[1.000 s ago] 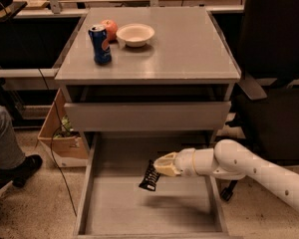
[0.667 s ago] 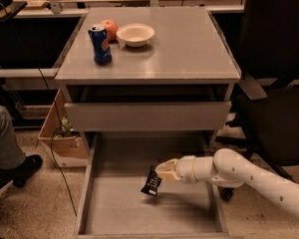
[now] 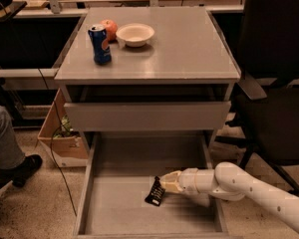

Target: Place rxbar chocolate into middle drawer

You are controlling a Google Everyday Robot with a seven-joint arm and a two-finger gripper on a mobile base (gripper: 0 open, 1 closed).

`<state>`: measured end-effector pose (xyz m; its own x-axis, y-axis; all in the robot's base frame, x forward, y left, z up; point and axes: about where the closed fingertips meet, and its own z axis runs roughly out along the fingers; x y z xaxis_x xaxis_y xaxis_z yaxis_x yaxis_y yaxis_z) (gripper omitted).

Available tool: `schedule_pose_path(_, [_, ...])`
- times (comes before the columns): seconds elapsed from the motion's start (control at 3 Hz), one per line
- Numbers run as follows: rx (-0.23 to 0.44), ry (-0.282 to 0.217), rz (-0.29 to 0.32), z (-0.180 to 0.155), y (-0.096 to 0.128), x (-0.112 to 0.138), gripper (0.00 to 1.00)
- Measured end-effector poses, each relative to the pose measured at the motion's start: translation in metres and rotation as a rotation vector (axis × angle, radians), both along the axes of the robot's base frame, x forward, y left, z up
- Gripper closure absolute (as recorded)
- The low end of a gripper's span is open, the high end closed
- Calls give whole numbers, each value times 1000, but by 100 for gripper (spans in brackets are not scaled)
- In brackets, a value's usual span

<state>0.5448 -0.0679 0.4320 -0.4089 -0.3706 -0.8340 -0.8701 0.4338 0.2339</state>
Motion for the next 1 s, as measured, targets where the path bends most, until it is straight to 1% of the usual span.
schedule_pose_path(0.33, [5, 27, -21, -17, -3, -3, 50])
schedule_pose_path(1.0, [10, 33, -26, -20, -4, -3, 4])
